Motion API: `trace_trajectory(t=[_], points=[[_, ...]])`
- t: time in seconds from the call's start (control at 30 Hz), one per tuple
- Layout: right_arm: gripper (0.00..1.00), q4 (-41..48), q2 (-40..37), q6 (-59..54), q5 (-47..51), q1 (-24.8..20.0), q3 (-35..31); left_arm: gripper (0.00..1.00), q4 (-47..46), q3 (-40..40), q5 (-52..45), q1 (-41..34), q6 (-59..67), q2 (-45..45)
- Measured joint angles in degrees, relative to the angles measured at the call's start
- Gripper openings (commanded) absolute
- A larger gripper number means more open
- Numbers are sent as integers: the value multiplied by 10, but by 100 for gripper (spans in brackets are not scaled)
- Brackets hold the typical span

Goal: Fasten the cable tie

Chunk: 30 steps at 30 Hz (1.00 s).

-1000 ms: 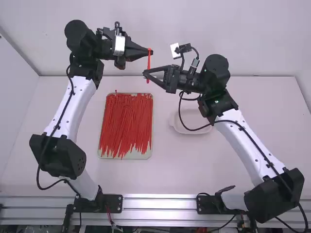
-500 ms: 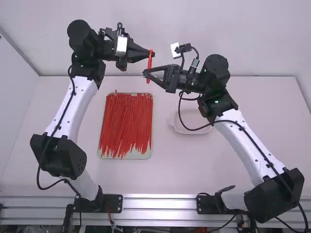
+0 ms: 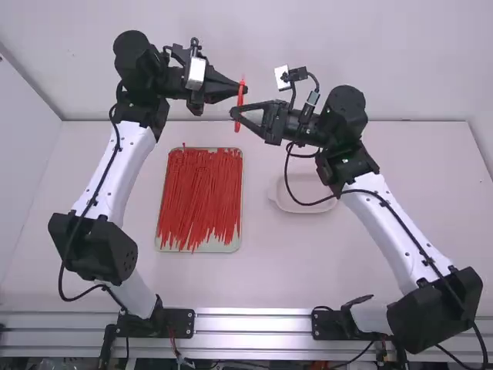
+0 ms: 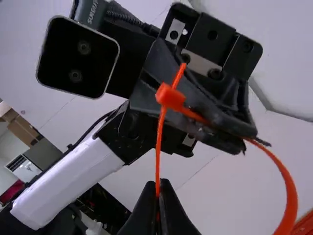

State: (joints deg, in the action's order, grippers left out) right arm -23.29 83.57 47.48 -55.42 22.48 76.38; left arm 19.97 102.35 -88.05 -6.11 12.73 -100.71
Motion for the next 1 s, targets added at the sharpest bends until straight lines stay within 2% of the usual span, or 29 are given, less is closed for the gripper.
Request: trace_trajectory(t=[0.2, 1.0], points=[[0, -33, 0, 17, -1, -2, 0, 2, 0, 0, -5, -1, -4, 0], [0, -44, 0, 43, -25, -37, 0, 2, -3, 0, 12, -18, -11, 0]])
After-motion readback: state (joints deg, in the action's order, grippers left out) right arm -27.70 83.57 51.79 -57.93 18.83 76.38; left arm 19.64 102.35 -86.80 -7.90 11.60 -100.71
